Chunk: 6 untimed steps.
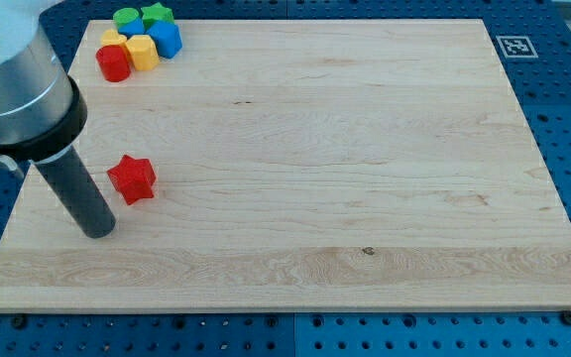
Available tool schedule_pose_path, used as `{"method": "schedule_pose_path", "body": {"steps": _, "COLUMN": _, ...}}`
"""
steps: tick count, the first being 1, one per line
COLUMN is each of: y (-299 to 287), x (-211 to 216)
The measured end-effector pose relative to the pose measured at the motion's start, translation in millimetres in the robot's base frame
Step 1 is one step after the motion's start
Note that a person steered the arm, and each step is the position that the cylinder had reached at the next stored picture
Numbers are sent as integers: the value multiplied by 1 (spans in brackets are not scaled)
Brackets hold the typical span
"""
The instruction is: Slide the red star closer to the group of the blocks
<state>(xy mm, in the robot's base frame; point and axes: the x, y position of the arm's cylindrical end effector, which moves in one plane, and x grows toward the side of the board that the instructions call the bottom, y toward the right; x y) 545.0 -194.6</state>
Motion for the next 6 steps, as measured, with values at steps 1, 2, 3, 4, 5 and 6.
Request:
{"method": "schedule_pose_path", "body": {"steps": 1, "y": 16, "x": -2}}
{"method": "schedule_pose_path", "body": {"steps": 2, "y": 16, "x": -2}}
{"method": "schedule_pose_path", "body": {"steps": 3, "y": 13, "x": -2}}
{"method": "schedule_pose_path", "body": {"steps": 4, "y": 12, "x": -2}}
{"method": "schedule_pose_path", "body": {"steps": 5, "y": 13, "x": -6}}
{"method": "schedule_pose_path", "body": {"steps": 6, "y": 25, "x": -11}}
